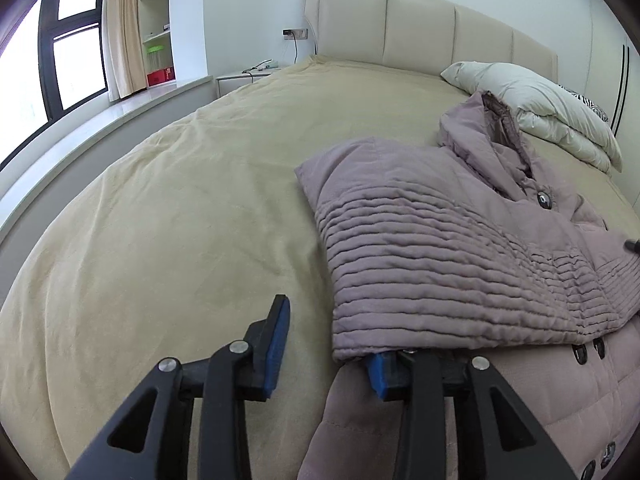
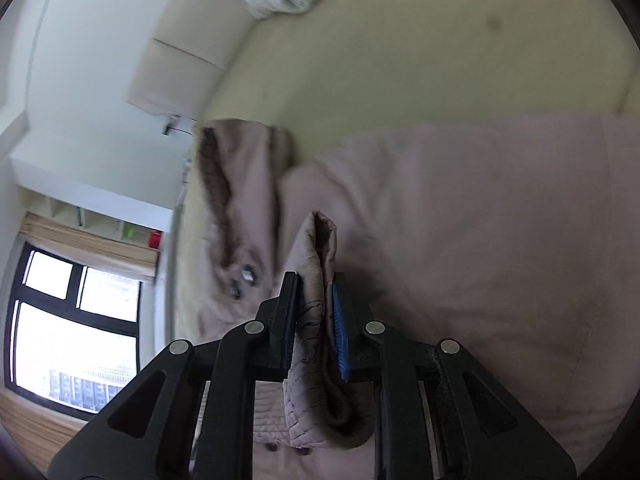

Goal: Fold large clothes

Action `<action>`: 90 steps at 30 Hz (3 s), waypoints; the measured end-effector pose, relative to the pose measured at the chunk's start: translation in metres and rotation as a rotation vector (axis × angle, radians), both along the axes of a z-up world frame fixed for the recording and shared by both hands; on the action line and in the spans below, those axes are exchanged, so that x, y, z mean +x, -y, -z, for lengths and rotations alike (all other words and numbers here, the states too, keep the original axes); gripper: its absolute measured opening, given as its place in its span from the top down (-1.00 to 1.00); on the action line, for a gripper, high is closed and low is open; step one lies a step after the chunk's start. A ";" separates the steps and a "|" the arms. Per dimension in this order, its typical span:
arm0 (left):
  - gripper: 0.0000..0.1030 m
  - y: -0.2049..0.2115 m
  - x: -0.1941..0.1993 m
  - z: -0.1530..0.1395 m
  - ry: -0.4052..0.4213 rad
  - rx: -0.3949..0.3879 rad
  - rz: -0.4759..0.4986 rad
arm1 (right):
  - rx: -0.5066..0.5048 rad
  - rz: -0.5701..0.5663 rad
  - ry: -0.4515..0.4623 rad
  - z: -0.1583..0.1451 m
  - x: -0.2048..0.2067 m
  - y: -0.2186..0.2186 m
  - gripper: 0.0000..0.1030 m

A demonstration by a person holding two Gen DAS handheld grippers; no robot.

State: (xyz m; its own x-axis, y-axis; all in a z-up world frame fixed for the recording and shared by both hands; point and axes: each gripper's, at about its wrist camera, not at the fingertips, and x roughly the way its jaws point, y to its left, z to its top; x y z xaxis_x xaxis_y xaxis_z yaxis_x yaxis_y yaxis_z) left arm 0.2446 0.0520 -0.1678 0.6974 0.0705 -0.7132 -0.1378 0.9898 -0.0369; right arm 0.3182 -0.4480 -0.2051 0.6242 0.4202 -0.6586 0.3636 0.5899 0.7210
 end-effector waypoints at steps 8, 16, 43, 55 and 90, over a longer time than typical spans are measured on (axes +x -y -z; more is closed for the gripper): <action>0.04 0.003 -0.062 -0.031 0.020 0.013 0.042 | 0.006 -0.037 0.023 0.028 0.012 0.000 0.67; 0.05 0.020 0.029 -0.046 0.083 0.181 0.080 | -0.212 0.010 0.102 -0.033 -0.018 -0.012 0.64; -0.50 0.106 -0.068 -0.051 0.030 -0.126 0.361 | -0.054 0.502 0.151 -0.030 -0.319 0.110 -0.58; -0.50 0.149 -0.113 -0.059 -0.029 -0.239 0.476 | 0.206 0.975 0.188 0.030 -0.404 0.174 -0.21; -0.98 0.104 -0.038 -0.030 -0.368 -1.123 0.400 | -1.349 -0.557 0.376 -0.092 -0.315 -0.282 0.78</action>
State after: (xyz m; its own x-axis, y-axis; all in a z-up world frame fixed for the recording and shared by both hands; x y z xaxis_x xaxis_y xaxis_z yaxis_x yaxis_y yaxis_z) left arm 0.2069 -0.0516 -0.1377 0.2756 -0.8745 -0.3991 -0.0161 0.4109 -0.9115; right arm 0.0031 -0.1656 -0.1130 0.8089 -0.1196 -0.5756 -0.2009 0.8640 -0.4618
